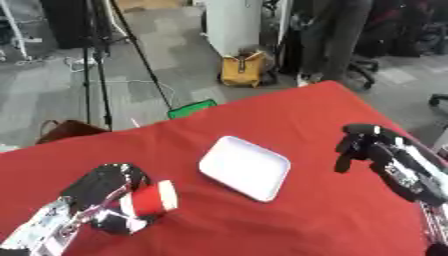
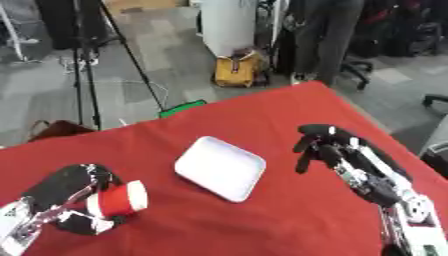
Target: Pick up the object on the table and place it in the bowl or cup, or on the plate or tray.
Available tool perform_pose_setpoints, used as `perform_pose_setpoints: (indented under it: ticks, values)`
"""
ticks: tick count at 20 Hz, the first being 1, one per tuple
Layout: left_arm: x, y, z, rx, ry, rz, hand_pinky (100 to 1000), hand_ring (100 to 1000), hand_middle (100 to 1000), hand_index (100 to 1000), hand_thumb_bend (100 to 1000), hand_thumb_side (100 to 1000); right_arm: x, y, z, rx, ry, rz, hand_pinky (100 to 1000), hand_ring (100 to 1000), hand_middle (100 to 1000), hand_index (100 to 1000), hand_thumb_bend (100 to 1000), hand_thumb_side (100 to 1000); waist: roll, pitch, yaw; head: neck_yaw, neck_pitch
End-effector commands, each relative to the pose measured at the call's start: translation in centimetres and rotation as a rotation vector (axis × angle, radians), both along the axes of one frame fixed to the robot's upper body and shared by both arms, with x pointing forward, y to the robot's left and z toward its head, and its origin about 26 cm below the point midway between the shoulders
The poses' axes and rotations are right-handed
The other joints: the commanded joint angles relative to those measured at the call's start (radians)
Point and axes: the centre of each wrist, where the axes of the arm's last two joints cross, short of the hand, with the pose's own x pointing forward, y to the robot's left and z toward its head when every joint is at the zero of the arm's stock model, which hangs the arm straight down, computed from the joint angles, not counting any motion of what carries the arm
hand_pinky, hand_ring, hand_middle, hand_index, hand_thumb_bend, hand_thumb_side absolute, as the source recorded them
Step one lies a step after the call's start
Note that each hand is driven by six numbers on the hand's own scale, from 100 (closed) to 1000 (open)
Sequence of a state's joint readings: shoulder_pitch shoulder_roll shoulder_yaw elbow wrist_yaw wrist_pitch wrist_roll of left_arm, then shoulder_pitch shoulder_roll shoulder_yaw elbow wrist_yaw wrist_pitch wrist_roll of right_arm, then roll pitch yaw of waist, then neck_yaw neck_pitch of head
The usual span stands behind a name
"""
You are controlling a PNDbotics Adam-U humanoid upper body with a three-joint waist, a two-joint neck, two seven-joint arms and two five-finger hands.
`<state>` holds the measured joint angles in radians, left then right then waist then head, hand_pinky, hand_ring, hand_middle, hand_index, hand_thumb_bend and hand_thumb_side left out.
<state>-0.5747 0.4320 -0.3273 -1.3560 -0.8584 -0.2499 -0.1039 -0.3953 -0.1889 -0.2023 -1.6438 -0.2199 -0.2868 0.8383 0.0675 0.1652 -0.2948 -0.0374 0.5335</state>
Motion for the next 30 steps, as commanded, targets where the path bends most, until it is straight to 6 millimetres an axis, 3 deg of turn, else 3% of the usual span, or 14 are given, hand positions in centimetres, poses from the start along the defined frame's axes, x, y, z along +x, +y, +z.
perform_pose_setpoints:
  ticks: [1,5,9,14,22,27,30]
  values:
    - [-0.4,0.2,5.2,-0.069,-0.018,-0.058,357,381,385,586,100,395,0.1,0.0,0.8,-0.039,-0.065,0.028,530,502,634,868,100,588,-0.004,-0.017,-0.003,-0.003,-0.003]
    - [-1.0,-0.9,10.2,-0.124,-0.052,-0.123,373,394,397,591,110,368,0.1,0.3,0.8,-0.041,-0.064,0.040,530,502,634,868,100,588,0.000,-0.021,-0.017,0.005,-0.005]
    - [0.3,-2.8,11.1,-0.114,-0.075,-0.145,390,412,411,601,168,350,0.3,1.2,1.2,-0.047,-0.075,0.081,529,502,634,868,100,589,0.010,-0.015,-0.062,0.032,-0.018]
    - [2.9,-3.3,10.1,-0.146,-0.143,-0.095,392,412,408,601,208,343,0.8,2.7,2.3,-0.054,-0.108,0.131,529,501,633,869,100,592,0.032,0.013,-0.142,0.079,-0.061]
    - [5.4,-2.1,9.2,-0.212,-0.305,-0.017,418,442,435,618,293,332,1.3,4.1,3.3,-0.080,-0.143,0.170,526,498,632,869,100,596,0.068,0.052,-0.224,0.109,-0.105]
    - [6.4,-1.8,7.0,-0.259,-0.327,-0.001,439,460,456,640,317,403,1.3,4.6,3.9,-0.088,-0.167,0.183,526,497,632,870,100,597,0.084,0.069,-0.253,0.113,-0.124]
    - [6.8,-1.7,4.9,-0.292,-0.282,0.010,478,491,489,681,266,499,1.4,4.6,4.1,-0.090,-0.175,0.185,526,497,632,870,100,599,0.090,0.080,-0.263,0.112,-0.134]
